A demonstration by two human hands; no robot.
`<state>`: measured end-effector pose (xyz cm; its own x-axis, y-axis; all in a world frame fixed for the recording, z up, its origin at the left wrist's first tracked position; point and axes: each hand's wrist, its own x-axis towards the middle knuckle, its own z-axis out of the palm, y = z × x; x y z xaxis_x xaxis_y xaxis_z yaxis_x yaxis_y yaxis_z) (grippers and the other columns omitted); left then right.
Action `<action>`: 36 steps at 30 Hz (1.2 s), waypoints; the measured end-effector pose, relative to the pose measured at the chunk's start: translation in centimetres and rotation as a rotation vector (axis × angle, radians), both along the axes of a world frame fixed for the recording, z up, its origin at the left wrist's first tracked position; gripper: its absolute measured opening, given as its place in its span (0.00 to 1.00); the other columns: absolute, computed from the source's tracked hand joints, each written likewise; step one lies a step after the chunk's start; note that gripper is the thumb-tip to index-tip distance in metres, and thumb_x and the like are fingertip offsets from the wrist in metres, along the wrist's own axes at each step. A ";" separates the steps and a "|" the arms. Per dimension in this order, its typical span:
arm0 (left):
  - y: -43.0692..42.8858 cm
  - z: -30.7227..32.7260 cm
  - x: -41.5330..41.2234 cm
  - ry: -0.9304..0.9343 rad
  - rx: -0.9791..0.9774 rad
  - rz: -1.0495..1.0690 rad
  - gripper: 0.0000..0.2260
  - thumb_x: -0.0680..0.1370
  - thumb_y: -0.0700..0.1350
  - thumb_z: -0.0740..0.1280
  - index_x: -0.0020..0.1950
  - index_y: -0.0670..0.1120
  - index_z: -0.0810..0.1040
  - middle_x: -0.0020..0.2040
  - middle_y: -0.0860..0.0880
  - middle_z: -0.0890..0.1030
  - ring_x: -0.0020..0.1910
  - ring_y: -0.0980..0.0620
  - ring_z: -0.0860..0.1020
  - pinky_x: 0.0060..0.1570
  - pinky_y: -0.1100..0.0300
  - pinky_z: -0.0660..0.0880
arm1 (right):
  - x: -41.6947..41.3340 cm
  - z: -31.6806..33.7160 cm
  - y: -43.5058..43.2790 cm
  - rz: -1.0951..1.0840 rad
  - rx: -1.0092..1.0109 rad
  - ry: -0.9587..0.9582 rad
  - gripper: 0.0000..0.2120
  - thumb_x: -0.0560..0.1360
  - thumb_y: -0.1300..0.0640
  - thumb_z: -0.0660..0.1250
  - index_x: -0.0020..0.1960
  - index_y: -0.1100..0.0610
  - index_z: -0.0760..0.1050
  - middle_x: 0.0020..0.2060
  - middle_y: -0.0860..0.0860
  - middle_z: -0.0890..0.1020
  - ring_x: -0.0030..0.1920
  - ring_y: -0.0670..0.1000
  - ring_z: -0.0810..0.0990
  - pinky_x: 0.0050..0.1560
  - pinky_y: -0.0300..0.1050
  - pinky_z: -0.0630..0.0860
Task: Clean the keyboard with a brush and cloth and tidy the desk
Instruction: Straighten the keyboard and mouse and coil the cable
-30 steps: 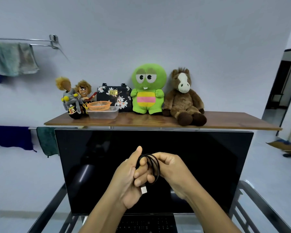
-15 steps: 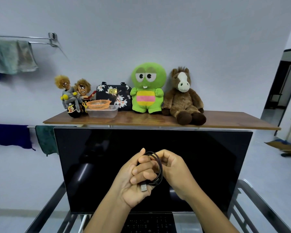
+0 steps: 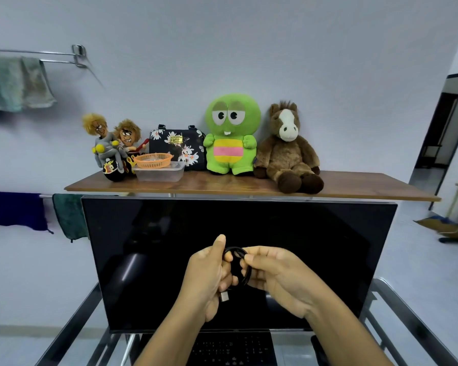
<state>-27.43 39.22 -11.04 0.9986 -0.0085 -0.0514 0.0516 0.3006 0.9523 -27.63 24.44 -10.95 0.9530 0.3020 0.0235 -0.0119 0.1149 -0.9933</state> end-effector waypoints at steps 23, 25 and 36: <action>-7.6 -13.4 2.4 0.165 0.484 -0.245 0.10 0.79 0.48 0.67 0.43 0.44 0.84 0.26 0.51 0.72 0.23 0.55 0.69 0.28 0.62 0.69 | -1.5 -12.2 -8.7 -0.409 -0.431 0.199 0.13 0.79 0.50 0.65 0.45 0.59 0.81 0.32 0.48 0.75 0.32 0.43 0.72 0.35 0.37 0.71; -8.7 -15.7 2.7 0.263 0.443 -0.224 0.10 0.79 0.46 0.67 0.43 0.42 0.83 0.25 0.48 0.73 0.22 0.53 0.71 0.30 0.59 0.73 | -2.0 -14.7 -9.7 -0.416 -0.474 0.248 0.13 0.79 0.51 0.65 0.43 0.60 0.78 0.30 0.46 0.72 0.30 0.42 0.68 0.32 0.33 0.66; -14.4 -26.7 5.1 0.582 0.482 -0.319 0.06 0.79 0.37 0.66 0.45 0.35 0.76 0.34 0.41 0.77 0.30 0.48 0.77 0.37 0.55 0.82 | 0.8 -27.0 -13.6 -0.666 -0.437 0.557 0.07 0.79 0.69 0.57 0.46 0.63 0.72 0.32 0.58 0.77 0.24 0.52 0.76 0.24 0.41 0.73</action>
<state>-22.29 24.83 -37.75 0.7641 -0.1325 -0.6314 0.5914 -0.2472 0.7676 -26.84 10.82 -37.99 0.7720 -0.4289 -0.4690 -0.5598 -0.1095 -0.8214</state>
